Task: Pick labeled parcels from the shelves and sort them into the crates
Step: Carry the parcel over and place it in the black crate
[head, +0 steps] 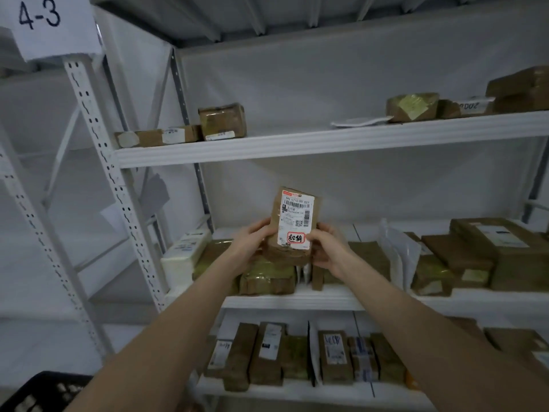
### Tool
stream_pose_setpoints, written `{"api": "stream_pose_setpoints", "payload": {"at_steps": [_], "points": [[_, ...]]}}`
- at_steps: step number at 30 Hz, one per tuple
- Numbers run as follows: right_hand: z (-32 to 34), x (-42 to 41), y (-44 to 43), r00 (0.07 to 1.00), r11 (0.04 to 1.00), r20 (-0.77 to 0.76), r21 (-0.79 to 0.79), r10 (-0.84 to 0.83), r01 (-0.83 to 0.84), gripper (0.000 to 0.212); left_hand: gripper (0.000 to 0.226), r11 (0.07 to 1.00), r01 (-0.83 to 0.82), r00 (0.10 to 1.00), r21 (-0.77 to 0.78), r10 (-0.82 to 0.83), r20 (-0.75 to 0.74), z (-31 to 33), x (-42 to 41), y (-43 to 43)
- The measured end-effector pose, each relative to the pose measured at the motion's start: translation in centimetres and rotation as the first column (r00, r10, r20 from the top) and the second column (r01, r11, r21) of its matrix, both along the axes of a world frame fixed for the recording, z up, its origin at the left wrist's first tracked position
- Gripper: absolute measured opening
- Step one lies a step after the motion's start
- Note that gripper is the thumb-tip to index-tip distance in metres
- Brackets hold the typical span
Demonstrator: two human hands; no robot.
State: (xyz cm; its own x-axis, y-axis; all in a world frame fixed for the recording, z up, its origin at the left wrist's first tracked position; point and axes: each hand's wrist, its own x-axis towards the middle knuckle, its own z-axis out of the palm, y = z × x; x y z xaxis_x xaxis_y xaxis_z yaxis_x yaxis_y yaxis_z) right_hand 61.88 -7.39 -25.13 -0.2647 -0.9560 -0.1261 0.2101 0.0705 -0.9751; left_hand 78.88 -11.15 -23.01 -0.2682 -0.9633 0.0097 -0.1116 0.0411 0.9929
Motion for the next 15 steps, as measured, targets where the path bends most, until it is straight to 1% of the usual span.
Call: {"api": "stream_pose_setpoints", "payload": {"at_steps": [3, 5, 7, 9, 13, 15], "points": [[-2.2, 1.4, 0.3, 1.0, 0.999, -0.013, 0.033, -0.01, 0.011, 0.044, 0.049, 0.999, -0.001, 1.0, 0.034, 0.001, -0.005, -2.7, 1.1, 0.2], [-3.3, 2.4, 0.6, 0.999, 0.999, -0.041, 0.045, 0.01, -0.008, 0.045, 0.05, 0.997, -0.028, 1.0, 0.067, 0.029, -0.007, -4.6, 2.1, 0.4], [-4.7, 3.6, 0.6, 0.998, 0.998, -0.056, 0.063, 0.035, -0.031, 0.054, 0.052, 0.991, -0.055, 0.998, 0.121, 0.057, -0.016, -6.3, 3.2, 0.8], [-6.0, 4.8, 0.6, 0.997, 0.995, -0.053, 0.089, 0.052, -0.047, 0.056, 0.054, 0.986, -0.076, 0.997, 0.15, 0.078, -0.007, -7.8, 4.3, 1.4], [-9.2, 7.7, 0.2, 0.987, 0.982, -0.085, 0.143, 0.138, -0.125, 0.058, 0.054, 0.96, -0.177, 0.983, 0.216, 0.181, 0.001, -11.1, 7.4, 2.6], [-10.8, 9.8, -0.3, 0.976, 0.97, -0.103, 0.168, 0.192, -0.173, 0.06, 0.053, 0.944, -0.226, 0.971, 0.241, 0.239, -0.024, -12.9, 9.5, 3.3]]}}
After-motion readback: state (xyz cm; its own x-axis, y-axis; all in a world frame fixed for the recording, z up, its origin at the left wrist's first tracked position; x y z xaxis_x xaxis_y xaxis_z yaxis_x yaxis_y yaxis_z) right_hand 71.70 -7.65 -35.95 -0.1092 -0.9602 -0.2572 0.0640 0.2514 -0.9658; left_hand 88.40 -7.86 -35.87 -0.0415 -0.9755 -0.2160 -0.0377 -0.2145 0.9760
